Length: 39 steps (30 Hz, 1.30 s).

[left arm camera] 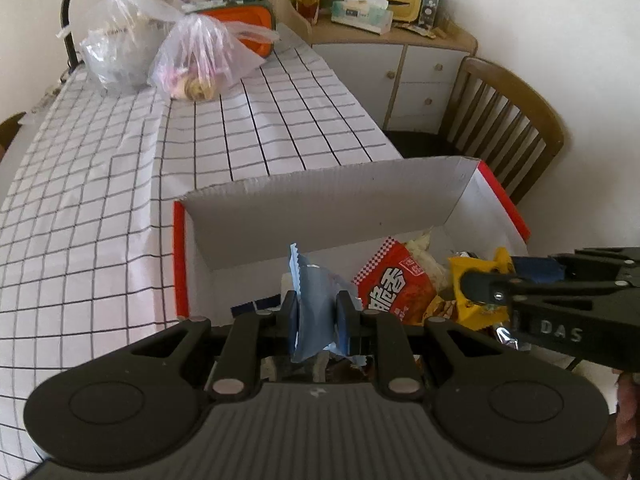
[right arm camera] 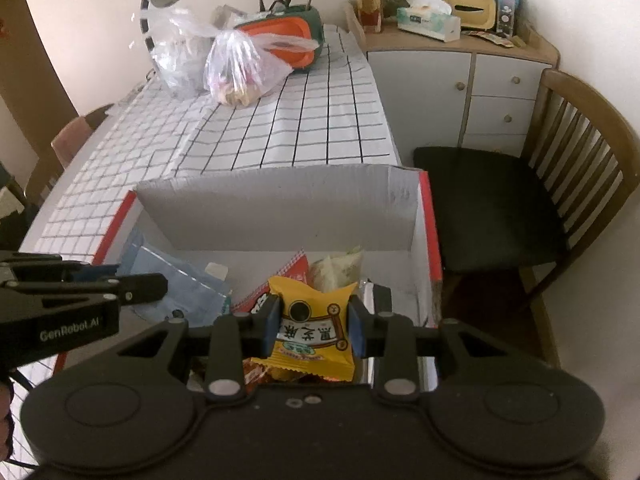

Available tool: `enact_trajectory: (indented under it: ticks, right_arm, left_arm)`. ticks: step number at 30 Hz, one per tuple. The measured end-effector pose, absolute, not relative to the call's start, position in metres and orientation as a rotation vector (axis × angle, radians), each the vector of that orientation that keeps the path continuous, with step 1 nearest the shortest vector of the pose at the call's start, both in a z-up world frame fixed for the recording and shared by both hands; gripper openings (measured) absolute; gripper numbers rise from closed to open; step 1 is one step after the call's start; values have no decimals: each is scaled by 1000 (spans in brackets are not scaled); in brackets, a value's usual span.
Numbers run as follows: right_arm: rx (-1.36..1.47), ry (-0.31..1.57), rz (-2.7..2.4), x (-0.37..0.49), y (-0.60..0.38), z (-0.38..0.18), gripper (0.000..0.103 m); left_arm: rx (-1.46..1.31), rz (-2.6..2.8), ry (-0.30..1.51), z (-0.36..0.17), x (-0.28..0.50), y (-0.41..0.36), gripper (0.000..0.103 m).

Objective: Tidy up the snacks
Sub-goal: 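Carry the blue-grey packet and yellow packet over the red box with both tools, then open both tools to drop the blue-grey and yellow packets into the box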

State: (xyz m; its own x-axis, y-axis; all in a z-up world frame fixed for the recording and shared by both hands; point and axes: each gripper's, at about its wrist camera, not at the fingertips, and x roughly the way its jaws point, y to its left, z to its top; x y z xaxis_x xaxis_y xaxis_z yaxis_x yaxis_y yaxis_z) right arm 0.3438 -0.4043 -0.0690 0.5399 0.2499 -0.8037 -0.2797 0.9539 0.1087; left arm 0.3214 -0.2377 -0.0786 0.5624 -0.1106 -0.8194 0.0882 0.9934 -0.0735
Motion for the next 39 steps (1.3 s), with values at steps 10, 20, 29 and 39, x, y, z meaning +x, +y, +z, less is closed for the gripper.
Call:
enact_trajectory:
  ticks: [10, 20, 29, 39]
  right_arm:
    - [-46, 979, 325, 346, -402, -80, 34]
    - [-35, 988, 319, 345, -408, -80, 45]
    - [-21, 960, 297, 332, -417, -71, 60]
    - [27, 880, 324, 300, -417, -40, 79]
  left_arm:
    - [-25, -94, 1042, -101, 334, -239, 19]
    - [-12, -62, 1071, -106, 332, -243, 20]
    - [-19, -68, 1036, -96, 317, -242, 28]
    - [-26, -101, 944, -71, 292, -234, 60]
